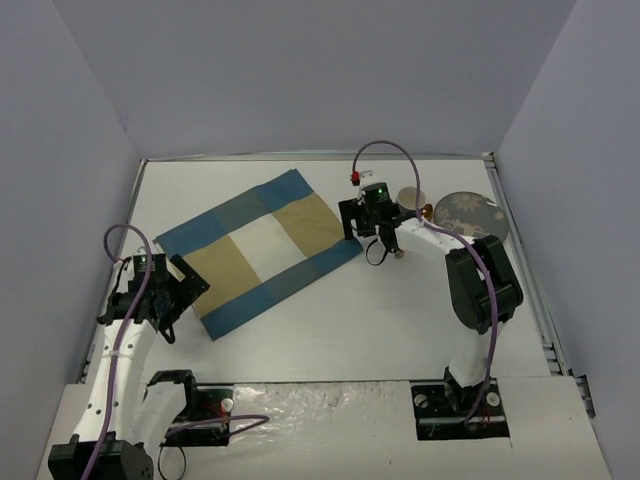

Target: Set the dinner table for one person

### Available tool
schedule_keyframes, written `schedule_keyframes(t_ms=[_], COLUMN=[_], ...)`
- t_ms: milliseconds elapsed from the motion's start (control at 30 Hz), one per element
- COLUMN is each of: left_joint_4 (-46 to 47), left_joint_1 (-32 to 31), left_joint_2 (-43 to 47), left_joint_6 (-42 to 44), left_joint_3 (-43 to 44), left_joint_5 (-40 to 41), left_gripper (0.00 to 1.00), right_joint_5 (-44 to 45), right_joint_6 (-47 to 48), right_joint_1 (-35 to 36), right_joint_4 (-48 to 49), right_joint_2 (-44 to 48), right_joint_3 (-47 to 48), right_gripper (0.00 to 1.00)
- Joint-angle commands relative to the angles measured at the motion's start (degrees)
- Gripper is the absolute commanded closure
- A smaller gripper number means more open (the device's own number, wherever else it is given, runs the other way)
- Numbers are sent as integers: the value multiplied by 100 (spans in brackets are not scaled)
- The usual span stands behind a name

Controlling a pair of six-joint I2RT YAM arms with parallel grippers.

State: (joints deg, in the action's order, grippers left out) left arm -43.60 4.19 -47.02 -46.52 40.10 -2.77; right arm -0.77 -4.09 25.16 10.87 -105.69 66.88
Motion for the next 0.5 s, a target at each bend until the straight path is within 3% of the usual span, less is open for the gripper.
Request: schedule_keyframes(t_ms=[0, 133, 233, 367, 467], left_joint_4=[475, 987, 1504, 1924, 2032], left_joint_1=[12, 2, -12, 3, 14], left_joint_2=[-474, -1669, -2365, -3302, -3922], left_joint_6=[634, 828, 794, 627, 440], left_joint_3=[1165, 1661, 1916, 2150, 2312], left_joint_5=[-92, -477, -548, -444, -344], left_gripper=[4, 11, 18, 35, 45], right_joint_5=[-226, -829, -1241, -1679, -1854], right_joint_6=[-390, -1193, -1904, -2306, -2399], right_joint_1=[55, 68, 61, 50, 21], right_joint_4=[-102, 109, 780, 1539, 2009], right_joint_2=[879, 1036, 1032, 770, 506], right_joint_3=[594, 404, -128, -569, -889], right_gripper=[21, 23, 26, 32, 42])
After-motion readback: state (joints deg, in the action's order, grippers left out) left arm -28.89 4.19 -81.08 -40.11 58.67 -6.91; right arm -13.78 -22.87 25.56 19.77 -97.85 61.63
